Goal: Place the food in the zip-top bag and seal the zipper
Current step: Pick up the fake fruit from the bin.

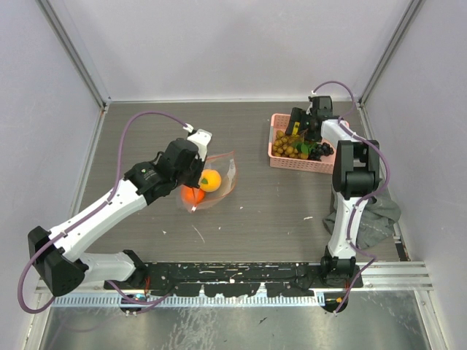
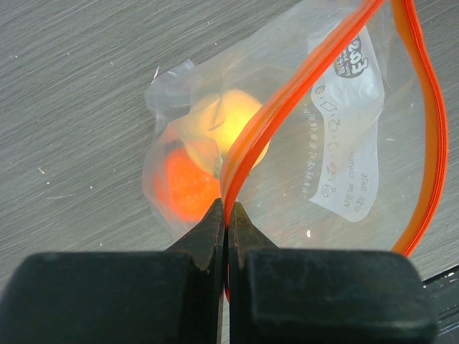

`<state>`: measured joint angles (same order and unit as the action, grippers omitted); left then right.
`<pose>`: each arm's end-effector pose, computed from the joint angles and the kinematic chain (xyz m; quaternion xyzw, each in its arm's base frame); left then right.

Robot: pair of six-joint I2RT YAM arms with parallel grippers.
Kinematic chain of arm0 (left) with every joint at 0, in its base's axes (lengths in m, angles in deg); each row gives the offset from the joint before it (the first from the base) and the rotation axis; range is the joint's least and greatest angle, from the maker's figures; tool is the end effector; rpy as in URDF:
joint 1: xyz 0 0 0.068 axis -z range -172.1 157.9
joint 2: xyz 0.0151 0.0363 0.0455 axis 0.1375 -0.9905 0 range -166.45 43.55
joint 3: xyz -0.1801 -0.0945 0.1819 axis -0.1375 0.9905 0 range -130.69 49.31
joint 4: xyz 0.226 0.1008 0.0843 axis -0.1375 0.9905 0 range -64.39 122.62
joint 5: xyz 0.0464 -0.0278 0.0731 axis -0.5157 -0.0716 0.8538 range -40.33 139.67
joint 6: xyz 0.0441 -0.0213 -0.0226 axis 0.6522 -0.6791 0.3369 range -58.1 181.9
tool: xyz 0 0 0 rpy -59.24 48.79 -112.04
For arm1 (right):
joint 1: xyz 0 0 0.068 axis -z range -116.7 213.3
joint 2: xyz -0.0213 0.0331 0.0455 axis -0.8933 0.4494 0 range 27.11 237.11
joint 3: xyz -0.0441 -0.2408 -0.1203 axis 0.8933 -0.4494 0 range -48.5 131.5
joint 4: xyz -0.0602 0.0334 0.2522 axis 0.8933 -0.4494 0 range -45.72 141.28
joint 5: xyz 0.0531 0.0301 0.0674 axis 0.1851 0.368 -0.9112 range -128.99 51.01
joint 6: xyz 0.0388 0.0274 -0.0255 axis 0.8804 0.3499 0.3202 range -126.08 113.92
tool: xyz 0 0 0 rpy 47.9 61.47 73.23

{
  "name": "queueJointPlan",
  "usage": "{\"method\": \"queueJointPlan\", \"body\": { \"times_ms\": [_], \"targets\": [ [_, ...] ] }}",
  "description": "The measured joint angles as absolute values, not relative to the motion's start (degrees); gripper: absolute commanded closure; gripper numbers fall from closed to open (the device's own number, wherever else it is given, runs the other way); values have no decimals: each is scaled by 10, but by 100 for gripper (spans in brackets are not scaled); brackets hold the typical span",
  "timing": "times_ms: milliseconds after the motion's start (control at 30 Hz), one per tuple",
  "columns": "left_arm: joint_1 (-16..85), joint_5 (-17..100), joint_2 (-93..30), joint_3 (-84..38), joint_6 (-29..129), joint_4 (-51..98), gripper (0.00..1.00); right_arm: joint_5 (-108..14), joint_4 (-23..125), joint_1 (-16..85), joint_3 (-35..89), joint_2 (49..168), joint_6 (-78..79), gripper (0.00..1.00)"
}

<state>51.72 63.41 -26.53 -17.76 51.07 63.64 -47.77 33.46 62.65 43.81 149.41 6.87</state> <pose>0.1931 -0.1738 0.3375 0.2090 0.8804 -0.0921 0.4155 0.4764 0.0108 0.1852 0.0724 0.9278 0.1134 0.3479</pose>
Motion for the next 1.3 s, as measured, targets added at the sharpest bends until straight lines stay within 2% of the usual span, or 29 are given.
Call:
{"method": "queueJointPlan", "body": {
  "times_ms": [267, 433, 600, 1300],
  "targets": [
    [517, 635, -272, -178, 511, 636, 100, -484, 346, 627, 446, 1514, 65, 10],
    [517, 638, -277, -178, 513, 636, 100, -477, 350, 627, 444, 1514, 58, 28],
    [517, 639, -281, -178, 513, 636, 100, -465, 364, 627, 418, 1493, 51, 35],
    [517, 647, -292, -178, 513, 637, 100, -420, 374, 626, 280, 1250, 51, 36]
  ]
}}
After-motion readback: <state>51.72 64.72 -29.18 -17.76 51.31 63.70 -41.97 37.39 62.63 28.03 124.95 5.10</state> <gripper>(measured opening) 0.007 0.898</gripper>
